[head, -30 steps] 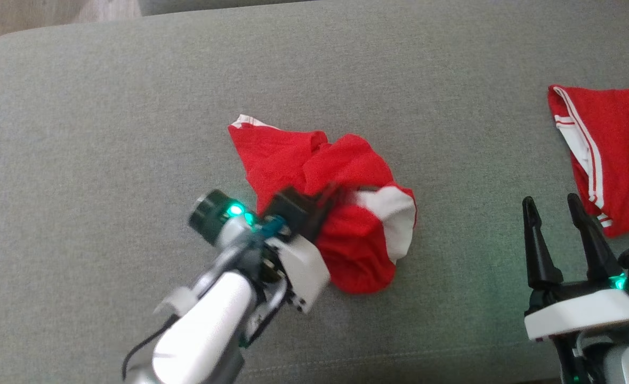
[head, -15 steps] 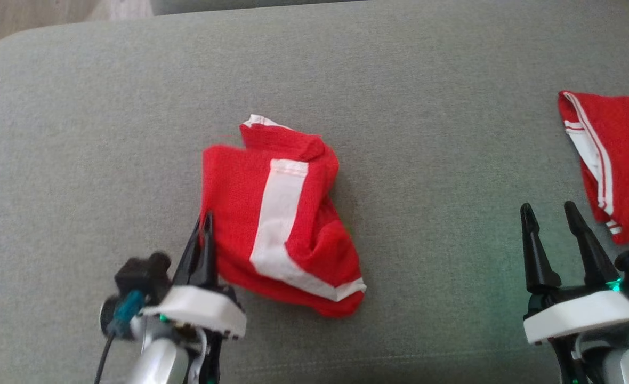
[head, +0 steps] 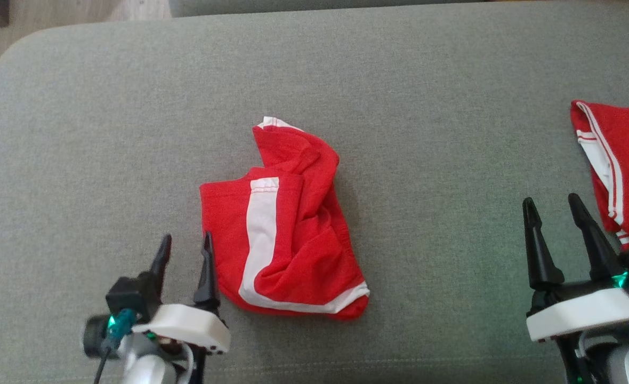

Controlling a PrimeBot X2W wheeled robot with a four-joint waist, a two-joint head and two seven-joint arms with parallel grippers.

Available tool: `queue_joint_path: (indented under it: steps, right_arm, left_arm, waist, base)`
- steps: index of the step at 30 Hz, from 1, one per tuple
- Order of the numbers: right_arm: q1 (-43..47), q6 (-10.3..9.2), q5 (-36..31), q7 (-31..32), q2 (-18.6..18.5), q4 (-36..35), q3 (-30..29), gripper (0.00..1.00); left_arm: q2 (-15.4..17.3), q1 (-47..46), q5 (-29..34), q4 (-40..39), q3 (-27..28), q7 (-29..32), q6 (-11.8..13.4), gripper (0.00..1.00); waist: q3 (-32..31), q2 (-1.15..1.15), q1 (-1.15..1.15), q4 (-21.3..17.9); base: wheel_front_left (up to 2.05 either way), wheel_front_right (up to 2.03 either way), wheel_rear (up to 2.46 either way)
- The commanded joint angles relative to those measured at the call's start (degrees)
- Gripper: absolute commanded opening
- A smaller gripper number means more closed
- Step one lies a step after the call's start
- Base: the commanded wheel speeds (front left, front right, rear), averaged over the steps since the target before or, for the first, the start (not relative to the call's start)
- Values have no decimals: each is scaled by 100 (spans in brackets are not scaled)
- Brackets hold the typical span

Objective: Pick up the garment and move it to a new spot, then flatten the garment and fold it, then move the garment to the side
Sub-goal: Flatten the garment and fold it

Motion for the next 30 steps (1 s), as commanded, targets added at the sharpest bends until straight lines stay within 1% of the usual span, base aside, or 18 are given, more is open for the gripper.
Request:
queue_joint_path:
  steps: [1,6,12,16,26,30]
  right_arm:
    - [-117,37,-67,-23,-102,-266,116,100]
    - [-34,37,-149,35,-68,-332,82,100]
    - [139,37,-215,98,-30,-331,76,100]
    - [209,37,-223,127,0,-332,65,100]
    - [195,37,-226,161,28,-357,48,100]
    - [151,37,-180,244,-65,-239,238,100]
  left_arm:
    - [224,-239,297,-354,217,-74,10,100]
    - [541,-320,681,-755,239,-74,-67,100]
    - [780,-278,800,-984,242,-42,-114,100]
    - [829,-177,789,-1084,242,51,-80,100]
    - [833,-135,764,-1194,195,148,-24,100]
    - [838,-187,778,-1204,173,149,-4,100]
  waist:
    - [-53,0,0,7]
    - [-198,0,0,6]
    - [-377,0,0,-31]
    - [-430,0,0,-50]
    - [-394,0,0,-25]
    - [-359,0,0,7]
  base:
    - [0,0,0]
    - [0,0,0]
    - [0,0,0]
    - [0,0,0]
    - [0,0,0]
    - [0,0,0]
